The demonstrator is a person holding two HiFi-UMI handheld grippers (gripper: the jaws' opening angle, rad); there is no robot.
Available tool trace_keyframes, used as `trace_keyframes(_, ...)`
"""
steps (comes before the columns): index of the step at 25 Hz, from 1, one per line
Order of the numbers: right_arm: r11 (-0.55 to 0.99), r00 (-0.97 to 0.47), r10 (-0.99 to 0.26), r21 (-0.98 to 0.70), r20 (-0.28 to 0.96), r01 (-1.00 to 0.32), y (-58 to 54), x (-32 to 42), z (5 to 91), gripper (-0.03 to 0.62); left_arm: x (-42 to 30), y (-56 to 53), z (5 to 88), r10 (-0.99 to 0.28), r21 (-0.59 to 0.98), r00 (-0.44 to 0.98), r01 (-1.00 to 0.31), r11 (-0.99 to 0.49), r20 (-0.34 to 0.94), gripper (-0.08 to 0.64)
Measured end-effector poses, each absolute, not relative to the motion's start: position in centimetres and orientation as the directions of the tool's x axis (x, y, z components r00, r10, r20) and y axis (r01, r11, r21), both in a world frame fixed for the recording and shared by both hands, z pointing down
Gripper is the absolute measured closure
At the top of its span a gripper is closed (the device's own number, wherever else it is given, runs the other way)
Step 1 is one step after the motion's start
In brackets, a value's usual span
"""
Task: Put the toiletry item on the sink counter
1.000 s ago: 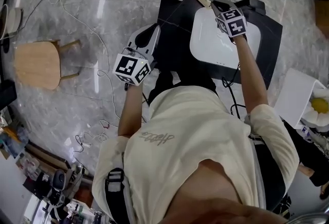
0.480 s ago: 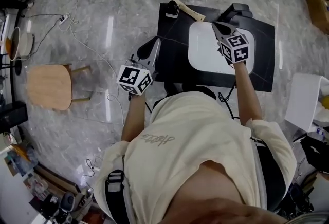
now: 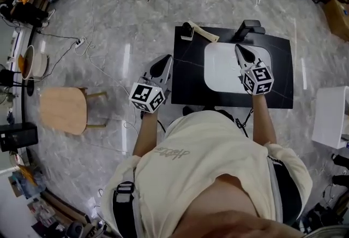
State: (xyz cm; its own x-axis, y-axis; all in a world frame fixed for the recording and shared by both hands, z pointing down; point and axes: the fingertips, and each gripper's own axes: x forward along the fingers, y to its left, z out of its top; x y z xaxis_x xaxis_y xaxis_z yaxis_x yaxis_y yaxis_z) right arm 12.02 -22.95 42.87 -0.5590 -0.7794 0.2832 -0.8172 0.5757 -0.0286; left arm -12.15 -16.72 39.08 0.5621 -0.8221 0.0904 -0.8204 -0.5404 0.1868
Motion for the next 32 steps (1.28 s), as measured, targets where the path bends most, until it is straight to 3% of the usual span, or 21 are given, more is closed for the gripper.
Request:
trace_keyframes(9,0.566,-0.557,-0.813,0.003,0.170,-0.825,-21.8,12.3,37.7,0.598,-10.1,-17.5,36.2,-0.780,0.123,0.625,-0.777,-0.617,0.036,0.558)
trace_keyframes(24,0.587,-0.573,-0.806,0.080,0.149,-0.805,-19.3,10.8,34.3,0.598,-10.0,-19.7,33.1,-0.764,0.088,0.645,-0.760,-0.643,-0.006,0.558)
trace_keyframes(32,0.614,-0.605,-0.784,0.032,0.138,-0.789,-19.9,10.4,33.5,0.598,-10.3,-19.9,33.7,-0.776,0.105,0.630,-0.772,-0.627,-0.007,0.558)
